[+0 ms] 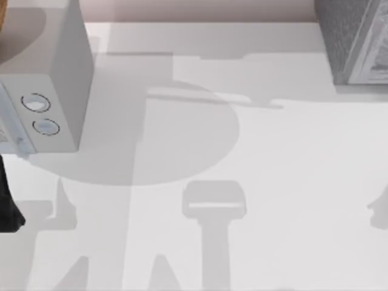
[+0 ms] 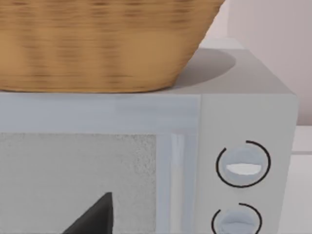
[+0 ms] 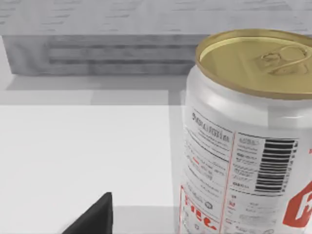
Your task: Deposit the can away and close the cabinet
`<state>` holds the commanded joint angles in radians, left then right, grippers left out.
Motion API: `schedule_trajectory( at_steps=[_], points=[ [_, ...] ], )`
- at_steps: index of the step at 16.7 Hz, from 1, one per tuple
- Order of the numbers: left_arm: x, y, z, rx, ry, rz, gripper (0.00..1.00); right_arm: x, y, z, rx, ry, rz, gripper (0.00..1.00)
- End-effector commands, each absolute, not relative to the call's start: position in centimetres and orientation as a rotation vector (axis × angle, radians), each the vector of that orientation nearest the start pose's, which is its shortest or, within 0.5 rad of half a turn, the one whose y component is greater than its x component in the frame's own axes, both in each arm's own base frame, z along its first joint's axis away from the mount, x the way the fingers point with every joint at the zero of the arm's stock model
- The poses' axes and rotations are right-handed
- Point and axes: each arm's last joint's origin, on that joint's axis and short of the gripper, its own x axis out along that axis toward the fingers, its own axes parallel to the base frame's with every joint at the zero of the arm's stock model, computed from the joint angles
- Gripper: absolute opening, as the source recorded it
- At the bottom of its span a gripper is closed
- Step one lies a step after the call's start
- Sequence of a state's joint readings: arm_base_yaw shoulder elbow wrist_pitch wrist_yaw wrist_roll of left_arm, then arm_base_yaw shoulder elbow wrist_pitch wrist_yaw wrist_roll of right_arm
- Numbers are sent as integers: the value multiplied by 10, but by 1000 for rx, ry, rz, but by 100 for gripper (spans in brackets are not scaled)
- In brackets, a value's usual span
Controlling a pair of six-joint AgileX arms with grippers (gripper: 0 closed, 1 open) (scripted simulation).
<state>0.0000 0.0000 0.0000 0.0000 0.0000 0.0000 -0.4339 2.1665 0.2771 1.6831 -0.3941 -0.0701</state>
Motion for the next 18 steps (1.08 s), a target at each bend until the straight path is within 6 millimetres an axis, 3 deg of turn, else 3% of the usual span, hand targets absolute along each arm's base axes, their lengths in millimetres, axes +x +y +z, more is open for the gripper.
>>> schedule_trajectory(
  at_steps=[4,10,15,18],
  points=[
    [106,-1,160,0,0,0,100,239,-91,44,4,200,-9,100],
    [106,-1,160,0,0,0,100,285,-93,36,1,192,-9,100],
    [106,-1,160,0,0,0,100,289,-92,35,2,194,-9,100],
    [106,-1,160,0,0,0,100,289,-92,35,2,194,-9,77]
  ],
)
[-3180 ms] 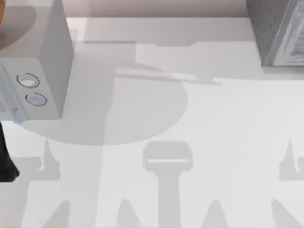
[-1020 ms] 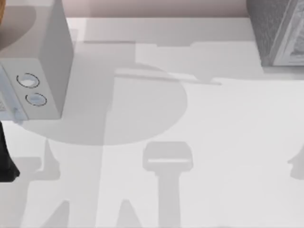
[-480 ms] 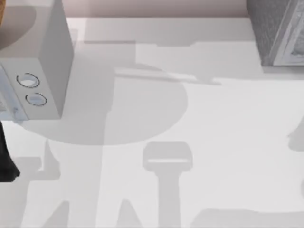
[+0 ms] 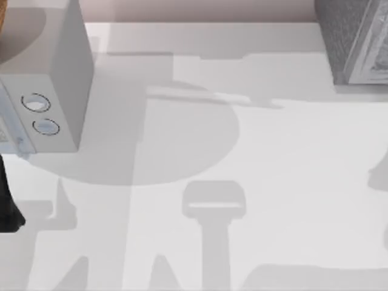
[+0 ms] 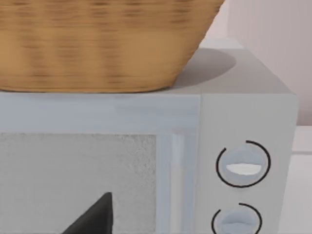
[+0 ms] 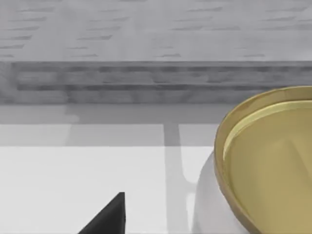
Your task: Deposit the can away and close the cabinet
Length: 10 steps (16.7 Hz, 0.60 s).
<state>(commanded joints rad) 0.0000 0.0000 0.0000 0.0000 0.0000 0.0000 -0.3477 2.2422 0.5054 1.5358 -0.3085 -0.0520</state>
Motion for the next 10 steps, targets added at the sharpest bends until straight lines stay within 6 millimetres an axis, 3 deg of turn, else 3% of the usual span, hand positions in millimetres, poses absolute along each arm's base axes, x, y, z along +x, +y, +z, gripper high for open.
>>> schedule_trajectory(
  at_steps=[10],
  points=[
    [106,-1,160,0,0,0,100,289,-92,35,2,194,-9,2]
  ],
)
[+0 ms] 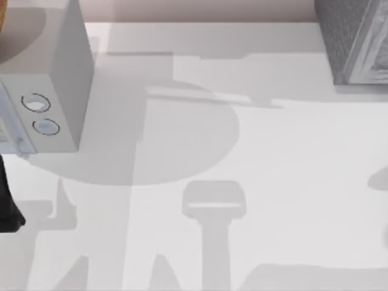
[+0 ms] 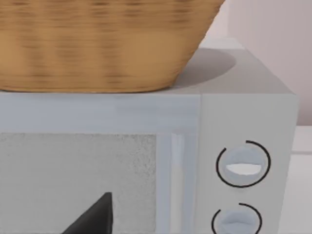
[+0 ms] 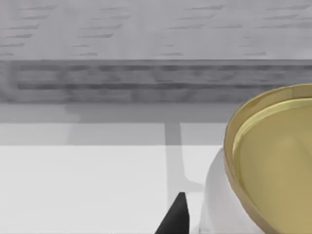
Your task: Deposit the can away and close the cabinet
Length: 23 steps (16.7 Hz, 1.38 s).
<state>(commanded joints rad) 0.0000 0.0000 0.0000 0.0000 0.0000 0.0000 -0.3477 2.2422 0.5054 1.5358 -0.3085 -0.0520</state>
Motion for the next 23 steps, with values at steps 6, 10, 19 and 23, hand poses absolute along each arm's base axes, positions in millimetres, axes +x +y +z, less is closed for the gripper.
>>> schedule_trajectory(
  at_steps=[6,10,19,23],
  points=[
    [106,-1,160,0,0,0,100,289,-92,35,2,194,-9,0],
    [106,-1,160,0,0,0,100,288,-93,35,3,194,-12,0],
    [106,-1,160,0,0,0,100,301,-98,107,3,197,-13,0],
    [106,-1,160,0,0,0,100,296,-96,151,9,215,-13,0]
  ],
)
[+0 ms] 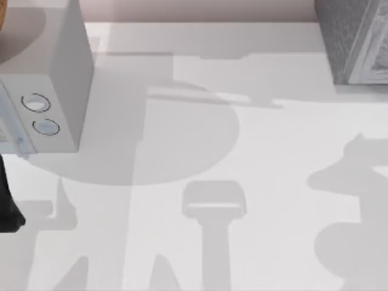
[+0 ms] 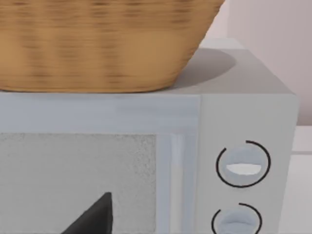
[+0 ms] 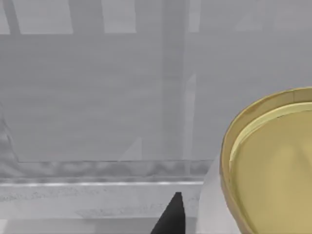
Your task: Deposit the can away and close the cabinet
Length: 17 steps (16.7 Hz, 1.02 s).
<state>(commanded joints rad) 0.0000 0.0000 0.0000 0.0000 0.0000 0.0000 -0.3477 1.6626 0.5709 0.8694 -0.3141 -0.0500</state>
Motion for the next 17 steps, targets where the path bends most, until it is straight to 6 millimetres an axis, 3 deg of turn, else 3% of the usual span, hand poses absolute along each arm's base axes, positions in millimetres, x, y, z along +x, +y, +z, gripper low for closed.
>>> schedule_trajectory(
  at_steps=[4,11,14,17],
  points=[
    [106,-1,160,0,0,0,100,289,-93,182,4,197,-12,0],
    [106,-1,160,0,0,0,100,287,-92,185,5,196,-11,0],
    [106,-1,160,0,0,0,100,274,-81,196,-3,179,-7,0],
    [106,-1,160,0,0,0,100,248,-62,213,-17,142,3,0]
  ],
)
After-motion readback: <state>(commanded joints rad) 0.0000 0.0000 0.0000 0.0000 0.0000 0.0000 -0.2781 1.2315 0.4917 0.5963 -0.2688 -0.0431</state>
